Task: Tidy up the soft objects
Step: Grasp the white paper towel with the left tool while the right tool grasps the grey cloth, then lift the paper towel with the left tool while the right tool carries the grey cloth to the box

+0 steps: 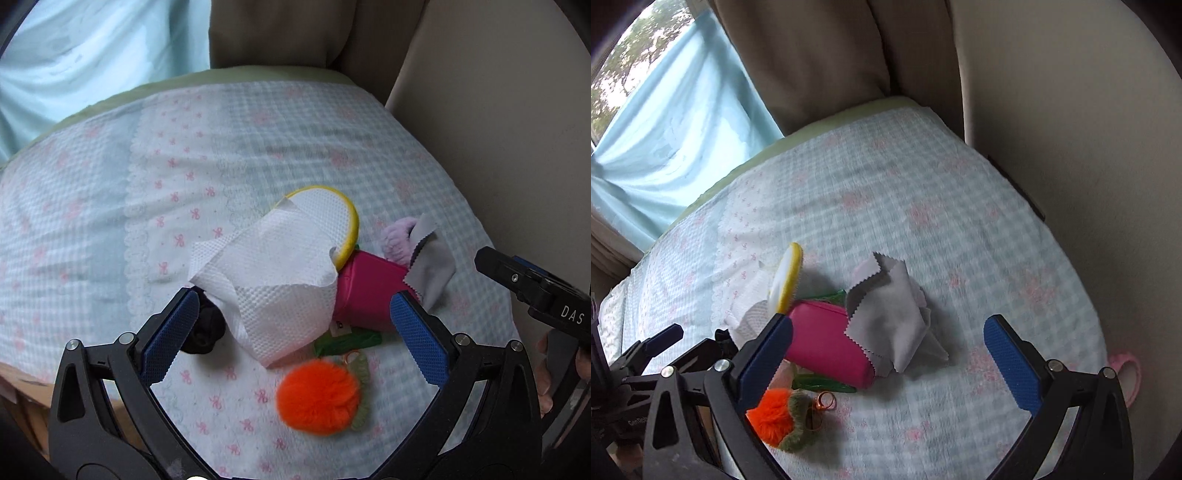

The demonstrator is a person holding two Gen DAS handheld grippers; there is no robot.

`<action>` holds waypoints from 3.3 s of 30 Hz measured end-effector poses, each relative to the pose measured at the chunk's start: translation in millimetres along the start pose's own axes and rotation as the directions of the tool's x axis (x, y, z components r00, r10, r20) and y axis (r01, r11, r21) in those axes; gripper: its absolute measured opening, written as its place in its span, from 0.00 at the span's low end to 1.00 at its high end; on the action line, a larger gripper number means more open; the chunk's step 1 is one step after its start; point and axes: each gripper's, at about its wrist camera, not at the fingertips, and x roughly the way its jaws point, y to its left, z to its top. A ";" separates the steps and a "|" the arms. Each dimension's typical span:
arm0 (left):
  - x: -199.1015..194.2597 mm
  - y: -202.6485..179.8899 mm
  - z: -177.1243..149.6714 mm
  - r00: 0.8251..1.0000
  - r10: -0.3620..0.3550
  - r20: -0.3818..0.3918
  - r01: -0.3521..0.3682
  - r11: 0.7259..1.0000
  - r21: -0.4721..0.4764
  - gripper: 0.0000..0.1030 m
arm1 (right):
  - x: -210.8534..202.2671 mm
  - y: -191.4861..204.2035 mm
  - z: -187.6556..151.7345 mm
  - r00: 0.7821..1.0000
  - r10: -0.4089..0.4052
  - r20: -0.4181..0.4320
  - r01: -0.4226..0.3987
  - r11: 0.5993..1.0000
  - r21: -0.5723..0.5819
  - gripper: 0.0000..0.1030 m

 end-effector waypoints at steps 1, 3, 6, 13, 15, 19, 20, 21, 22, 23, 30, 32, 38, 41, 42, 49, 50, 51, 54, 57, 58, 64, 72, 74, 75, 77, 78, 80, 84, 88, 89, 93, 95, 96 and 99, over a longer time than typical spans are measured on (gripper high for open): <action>10.7 1.8 -0.5 1.000 0.004 -0.011 -0.004 1.000 -0.003 1.00 | 9.0 -5.3 -3.6 1.000 0.000 -0.010 0.001 1.000 0.023 1.00; 30.5 6.6 -0.4 1.000 0.011 -0.024 -0.012 1.000 -0.015 1.00 | 25.9 -14.5 -10.3 1.000 0.007 -0.028 -0.005 0.997 0.071 1.00; 50.8 16.2 -0.8 0.999 -0.001 -0.036 -0.001 0.998 -0.056 1.00 | 46.7 -28.1 -17.3 0.998 0.035 -0.049 -0.027 0.987 0.156 0.95; 88.3 30.0 2.7 0.996 -0.063 -0.064 0.056 0.992 -0.116 0.99 | 75.2 -47.5 -24.4 0.993 0.109 -0.049 -0.091 0.953 0.289 0.83; 95.2 32.2 3.9 0.993 -0.093 -0.071 0.083 0.988 -0.131 0.93 | 77.8 -49.4 -24.2 0.992 0.120 -0.038 -0.102 0.945 0.310 0.80; 104.6 31.1 4.3 0.982 -0.148 -0.114 0.128 0.978 -0.164 0.60 | 78.8 -48.6 -20.1 0.989 0.147 -0.017 -0.135 0.939 0.316 0.65; 105.7 30.2 4.0 0.982 -0.143 -0.122 0.122 0.979 -0.163 0.53 | 77.8 -47.8 -20.4 0.988 0.156 -0.012 -0.144 0.938 0.316 0.58; 105.9 29.1 3.6 0.982 -0.141 -0.125 0.120 0.980 -0.160 0.48 | 77.5 -47.1 -19.7 0.986 0.166 -0.010 -0.154 0.936 0.315 0.53; 106.1 28.7 3.3 0.982 -0.138 -0.128 0.117 0.980 -0.158 0.41 | 77.8 -45.8 -18.6 0.986 0.169 -0.009 -0.158 0.937 0.311 0.51; 107.3 28.9 3.4 0.983 -0.131 -0.132 0.109 0.981 -0.158 0.34 | 77.1 -44.2 -17.6 0.985 0.171 -0.008 -0.161 0.938 0.306 0.47; 99.4 42.3 1.1 0.984 -0.136 -0.114 0.109 0.971 -0.214 0.19 | 79.5 -32.0 -7.0 0.988 0.152 0.011 -0.149 0.951 0.271 0.32; 93.9 43.5 1.1 0.986 -0.131 -0.103 0.107 0.971 -0.216 0.18 | 77.7 -31.2 -6.4 0.989 0.144 0.019 -0.144 0.954 0.263 0.31; 75.3 43.1 1.3 0.989 -0.132 -0.070 0.113 0.968 -0.222 0.18 | 65.3 -31.5 -6.2 0.990 0.133 0.049 -0.141 0.959 0.248 0.25; 66.0 42.2 2.8 0.990 -0.131 -0.054 0.117 0.970 -0.214 0.18 | 57.1 -31.1 -5.7 0.989 0.127 0.071 -0.140 0.961 0.240 0.23; 64.0 40.2 3.6 0.990 -0.131 -0.049 0.118 0.971 -0.210 0.18 | 55.0 -30.9 -5.2 0.989 0.126 0.075 -0.141 0.961 0.239 0.23; 50.6 31.9 1.5 0.990 -0.137 -0.032 0.128 0.972 -0.197 0.18 | 58.9 -35.2 -10.9 0.989 0.148 0.028 -0.150 0.955 0.257 0.23; 49.3 31.2 0.7 0.990 -0.138 -0.032 0.129 0.972 -0.198 0.18 | 58.8 -36.5 -13.1 0.990 0.137 0.025 -0.139 0.955 0.264 0.23; 48.4 30.4 0.0 0.990 -0.140 -0.031 0.131 0.971 -0.198 0.18 | 58.4 -37.5 -15.5 0.992 0.127 0.018 -0.127 0.955 0.268 0.23; 46.8 27.5 -3.1 0.989 -0.141 -0.033 0.132 0.972 -0.193 0.18 | 57.2 -41.0 -22.7 0.992 0.123 0.010 -0.121 0.954 0.276 0.24; 45.3 23.9 -7.5 0.989 -0.142 -0.036 0.133 0.974 -0.185 0.18 | 58.6 -41.8 -28.7 0.994 0.111 -0.015 -0.102 0.955 0.277 0.25; 45.2 23.2 -8.6 0.989 -0.143 -0.037 0.134 0.974 -0.184 0.18 | 59.0 -41.2 -30.4 0.994 0.106 -0.022 -0.096 0.957 0.275 0.25; 43.0 21.4 -14.3 0.988 -0.148 -0.038 0.139 0.974 -0.180 0.18 | 62.5 -38.6 -38.4 0.995 0.070 -0.067 -0.052 0.970 0.239 0.40; 40.7 22.1 -19.8 0.988 -0.149 -0.038 0.140 0.975 -0.173 0.18 | 54.5 -35.9 -54.6 0.998 0.025 -0.058 -0.015 0.984 0.180 0.33; 39.7 22.7 -19.9 0.988 -0.149 -0.037 0.141 0.975 -0.171 0.18 | 53.8 -35.1 -56.3 0.997 0.036 -0.067 -0.025 0.986 0.163 0.20; 39.0 23.0 -20.0 0.988 -0.149 -0.035 0.141 0.975 -0.171 0.18 | 52.5 -34.7 -56.6 0.997 0.037 -0.065 -0.026 0.986 0.162 0.15; 35.8 23.2 -20.3 0.988 -0.152 -0.030 0.144 0.974 -0.172 0.18 | 47.4 -32.9 -56.0 0.998 0.040 -0.047 -0.032 0.986 0.162 0.11; 33.8 23.3 -20.4 0.988 -0.152 -0.027 0.145 0.974 -0.172 0.18 | 43.9 -32.6 -55.2 0.999 0.038 -0.036 -0.032 0.987 0.160 0.10; 28.8 23.2 -20.8 0.988 -0.154 -0.019 0.148 0.974 -0.171 0.18 | 35.0 -30.8 -53.7 0.999 0.040 -0.007 -0.039 0.987 0.158 0.09; 15.5 22.9 -21.9 0.988 -0.156 -0.002 0.153 0.975 -0.162 0.18 | 13.8 -29.0 -48.5 0.997 0.056 0.047 -0.063 0.986 0.156 0.08; -6.4 20.7 -20.7 0.987 -0.158 0.025 0.160 0.975 -0.157 0.18 | -12.9 -24.3 -39.1 0.993 0.060 0.103 -0.074 0.988 0.138 0.08; -13.8 20.1 -19.6 0.987 -0.159 0.033 0.162 0.974 -0.157 0.18 | -20.9 -23.2 -36.2 0.991 0.060 0.116 -0.075 0.988 0.134 0.08; -55.6 17.6 -12.1 0.983 -0.163 0.080 0.174 0.973 -0.151 0.18 | -57.4 -11.9 -24.7 0.984 0.070 0.164 -0.088 0.990 0.107 0.08; -82.2 16.3 -7.7 0.981 -0.162 0.106 0.177 0.973 -0.147 0.18 | -78.4 -3.5 -18.4 0.980 0.078 0.181 -0.095 0.992 0.085 0.08; -96.6 15.9 -6.1 0.979 -0.162 0.121 0.179 0.973 -0.146 0.18 | -89.7 1.7 -15.4 0.978 0.085 0.191 -0.100 0.992 0.072 0.08; -141.9 18.7 -2.0 0.976 -0.151 0.157 0.174 0.974 -0.146 0.18 | -123.7 22.0 -5.2 0.972 0.106 0.210 -0.112 0.993 0.022 0.08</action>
